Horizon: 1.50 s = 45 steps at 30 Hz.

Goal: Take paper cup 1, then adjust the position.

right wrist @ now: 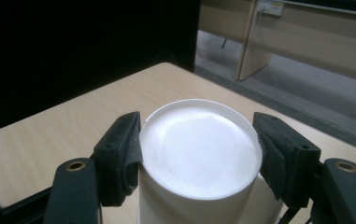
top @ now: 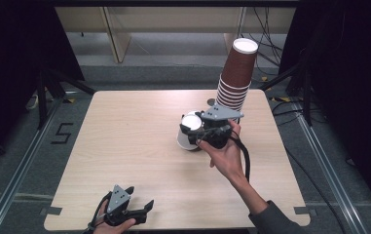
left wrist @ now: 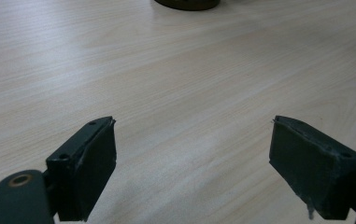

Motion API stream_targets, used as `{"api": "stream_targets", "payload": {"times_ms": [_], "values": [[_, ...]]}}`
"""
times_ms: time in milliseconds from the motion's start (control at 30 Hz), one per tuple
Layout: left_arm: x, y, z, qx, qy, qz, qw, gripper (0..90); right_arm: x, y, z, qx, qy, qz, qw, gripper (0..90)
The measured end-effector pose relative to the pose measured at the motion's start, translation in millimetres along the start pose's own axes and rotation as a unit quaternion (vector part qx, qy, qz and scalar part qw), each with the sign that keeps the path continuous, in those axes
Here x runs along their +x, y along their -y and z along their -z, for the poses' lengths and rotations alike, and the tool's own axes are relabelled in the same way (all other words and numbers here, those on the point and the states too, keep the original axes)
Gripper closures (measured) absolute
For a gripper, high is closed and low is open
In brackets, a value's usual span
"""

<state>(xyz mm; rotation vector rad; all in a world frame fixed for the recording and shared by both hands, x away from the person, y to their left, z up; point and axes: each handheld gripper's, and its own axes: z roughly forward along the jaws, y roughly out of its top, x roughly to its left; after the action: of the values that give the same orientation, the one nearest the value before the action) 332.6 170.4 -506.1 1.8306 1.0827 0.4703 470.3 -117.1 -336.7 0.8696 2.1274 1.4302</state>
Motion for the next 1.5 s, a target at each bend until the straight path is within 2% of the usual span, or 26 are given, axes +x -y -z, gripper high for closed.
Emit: {"api": "stream_targets", "payload": {"times_ms": [100, 167, 200, 233, 300, 400, 433, 533, 567, 667, 700, 767, 800, 867, 900, 1000, 1067, 1167, 1200, 1267, 1300, 1367, 1400, 1433, 1467, 1500], "values": [[0.3, -0.1, -0.6, -0.004, 0.002, 0.002, 1.0, 14.6, 8.2, 12.0, 2.2, 0.002, -0.013, 0.007, 0.9999, 35.9], [0.4, -1.1, -0.1, 0.002, -0.003, -0.001, 1.0, 14.6, 12.3, 19.9, 3.4, 0.014, -0.024, 0.01, 0.9995, 35.9], [0.4, -1.0, -0.8, -0.002, -0.001, -0.001, 1.0, 14.6, 15.0, 24.0, 4.0, 0.022, -0.031, 0.003, 0.9993, 35.9], [0.1, -0.8, -1.0, -0.001, 0.0, 0.0, 1.0, 14.6, 15.5, 27.9, 3.7, 0.019, -0.032, 0.012, 0.9992, 35.9], [-0.1, -0.4, -1.0, -0.001, 0.001, -0.002, 1.0, 14.6, 17.3, 35.0, 4.9, 0.028, -0.043, 0.004, 0.9987, 35.8], [-0.7, -0.7, -1.6, -0.007, 0.004, 0.001, 1.0, 14.6, 19.0, 45.6, 6.5, 0.033, -0.044, -0.003, 0.9985, 35.9], [-0.9, -0.8, -1.7, -0.011, 0.007, 0.0, 0.9999, 14.7, 18.1, 47.5, 5.4, 0.032, -0.044, 0.007, 0.9985, 35.9], [-2.2, -2.1, -2.2, -0.02, 0.012, 0.005, 0.9997, 14.6, 19.1, 54.5, 4.8, 0.042, -0.057, 0.001, 0.9975, 35.8], [-1.7, -2.6, -2.2, -0.019, 0.012, 0.0, 0.9998, 14.6, 20.1, 55.5, 6.0, 0.045, -0.053, -0.003, 0.9976, 35.9], [-2.5, -4.5, -5.4, -0.028, 0.014, -0.001, 0.9995, 14.6, 19.6, 58.2, 4.9, 0.045, -0.06, 0.004, 0.9972, 35.9], [-1.8, -5.1, -7.0, -0.032, 0.016, -0.007, 0.9993, 14.6, 20.7, 59.3, 3.6, 0.041, -0.068, -0.006, 0.9969, 35.9], [-1.7, -5.8, -11.1, -0.039, 0.015, -0.011, 0.9991, 14.6, 23.0, 60.1, 3.0, 0.042, -0.067, -0.002, 0.9968, 35.9], [-1.8, -5.8, -13.0, -0.042, 0.02, 0.003, 0.9989, 14.6, 23.5, 60.0, 2.7, 0.042, -0.069, 0.005, 0.9967, 35.9], [-1.2, -5.4, -18.1, -0.046, 0.041, 0.034, 0.9975, 14.6, 27.2, 60.1, 2.0, 0.046, -0.077, 0.0, 0.996, 35.8], [-1.1, -5.6, -20.1, -0.044, 0.045, 0.033, 0.9975, 14.6, 29.0, 60.3, 1.3, 0.044, -0.078, 0.001, 0.996, 35.8], [-3.7, -7.4, -26.5, -0.054, 0.046, 0.019, 0.9973, 14.6, 33.2, 60.9, -0.7, 0.044, -0.093, -0.001, 0.9947, 35.9], [-5.3, -9.6, -30.7, -0.06, 0.048, 0.013, 0.9969, 14.6, 35.0, 60.8, -1.1, 0.041, -0.09, 0.006, 0.9951, 35.8], [-8.5, -12.8, -35.6, -0.073, 0.059, 0.003, 0.9956, 14.6, 39.2, 60.3, -1.9, 0.04, -0.098, 0.009, 0.9943, 35.9], [-9.7, -13.4, -37.8, -0.081, 0.068, 0.001, 0.9944, 14.6, 41.1, 60.5, -2.7, 0.036, -0.098, 0.01, 0.9945, 35.8], [-13.8, -15.8, -38.4, -0.077, 0.069, -0.003, 0.9946, 14.6, 44.1, 60.5, -2.7, 0.036, -0.104, 0.011, 0.9938, 35.8], [-16.3, -16.8, -38.9, -0.08, 0.07, -0.009, 0.9942, 14.6, 45.6, 60.2, -2.1, 0.044, -0.11, 0.009, 0.9929, 35.9], [-21.1, -19.4, -37.6, -0.082, 0.07, -0.027, 0.9938, 14.6, 48.2, 60.4, -2.5, 0.043, -0.117, 0.011, 0.9922, 35.9], [-22.7, -20.2, -37.0, -0.086, 0.071, -0.033, 0.9932, 14.6, 51.6, 60.6, -1.0, 0.052, -0.116, -0.003, 0.9919, 35.9], [-24.4, -21.1, -36.6, -0.089, 0.071, -0.039, 0.9927, 14.6, 51.4, 60.8, -3.6, 0.041, -0.124, 0.012, 0.9913, 35.9], [-26.1, -22.4, -35.2, -0.085, 0.069, -0.046, 0.9929, 14.6, 53.9, 60.9, -3.4, 0.043, -0.123, 0.009, 0.9915, 35.9], [-27.0, -22.8, -35.7, -0.09, 0.076, -0.048, 0.9919, 14.6, 56.3, 60.7, -3.1, 0.048, -0.128, 0.01, 0.9905, 35.9]]}}
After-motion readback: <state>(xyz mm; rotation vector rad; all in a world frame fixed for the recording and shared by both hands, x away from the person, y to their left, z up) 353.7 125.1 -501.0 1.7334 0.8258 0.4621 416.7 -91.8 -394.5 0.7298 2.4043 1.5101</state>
